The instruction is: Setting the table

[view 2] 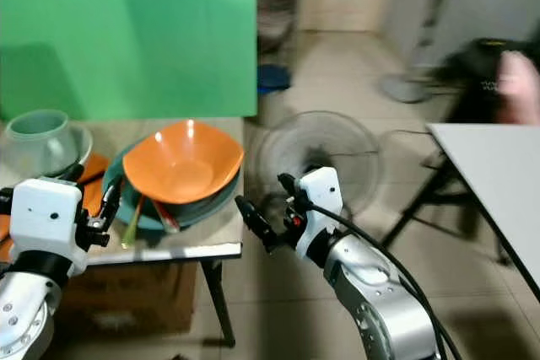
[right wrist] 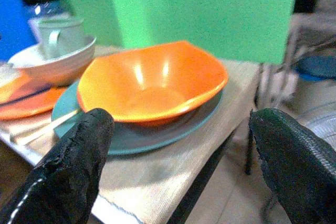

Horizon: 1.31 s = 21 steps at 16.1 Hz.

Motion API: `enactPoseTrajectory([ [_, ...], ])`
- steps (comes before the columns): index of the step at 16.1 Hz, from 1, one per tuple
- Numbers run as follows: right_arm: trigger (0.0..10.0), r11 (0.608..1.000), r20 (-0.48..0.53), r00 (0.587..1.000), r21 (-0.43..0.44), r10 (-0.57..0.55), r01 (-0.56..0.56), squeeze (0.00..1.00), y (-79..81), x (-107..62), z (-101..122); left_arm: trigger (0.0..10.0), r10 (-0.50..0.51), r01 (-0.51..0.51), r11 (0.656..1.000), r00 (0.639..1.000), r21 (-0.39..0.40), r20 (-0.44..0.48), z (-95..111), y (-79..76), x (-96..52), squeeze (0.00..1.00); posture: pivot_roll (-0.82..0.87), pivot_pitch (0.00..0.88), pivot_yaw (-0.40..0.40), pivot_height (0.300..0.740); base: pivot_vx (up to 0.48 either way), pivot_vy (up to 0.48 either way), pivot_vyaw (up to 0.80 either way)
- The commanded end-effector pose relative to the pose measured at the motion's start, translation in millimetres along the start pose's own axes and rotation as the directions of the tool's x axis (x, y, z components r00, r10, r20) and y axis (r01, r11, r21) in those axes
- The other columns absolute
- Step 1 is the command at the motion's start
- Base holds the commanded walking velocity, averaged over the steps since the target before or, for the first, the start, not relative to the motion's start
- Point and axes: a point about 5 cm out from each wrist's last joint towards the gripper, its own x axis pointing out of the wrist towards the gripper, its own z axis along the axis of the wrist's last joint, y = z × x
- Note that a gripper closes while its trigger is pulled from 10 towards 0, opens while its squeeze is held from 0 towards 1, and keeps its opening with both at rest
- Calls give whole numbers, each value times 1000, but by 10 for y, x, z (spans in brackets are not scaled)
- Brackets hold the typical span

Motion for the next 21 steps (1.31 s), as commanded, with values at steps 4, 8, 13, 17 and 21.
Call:
enactPoseTrajectory([
  [4, 10000, 999, 3, 999, -2, -32, 32, 0, -71, -35, 31, 10000, -38, 38, 999, 999, 3, 6, 28, -22, 35, 0, 36, 20, 22, 740, 0, 380, -800],
  [8, 10000, 997, 7, 998, 37, -67, 67, 0, -93, 36, 46, 10000, -13, 13, 1000, 1000, 9, -1, 40, 67, 99, 0, 39, 8, 25, 740, 0, 0, -325],
  [13, 10000, 958, -75, 982, 223, -171, 183, 1000, -253, 356, 50, 10000, -135, 135, 991, 991, -18, -8, 47, -30, 107, 0, 35, 2, 35, 740, 0, 0, 0],
  [17, 10000, 926, -157, 986, 363, -48, 103, 1000, -268, 747, 137, 10000, -296, 296, 955, 955, -14, 14, 89, -150, 133, 0, 8, 2, 40, 740, 0, 0, 0],
  [21, 10000, 901, -159, 987, 433, 40, 33, 710, -245, 1051, 304, 10000, -417, 417, 909, 909, -10, -2, 85, -197, 89, 0, -2, 8, 33, 740, 0, 0, 0],
])
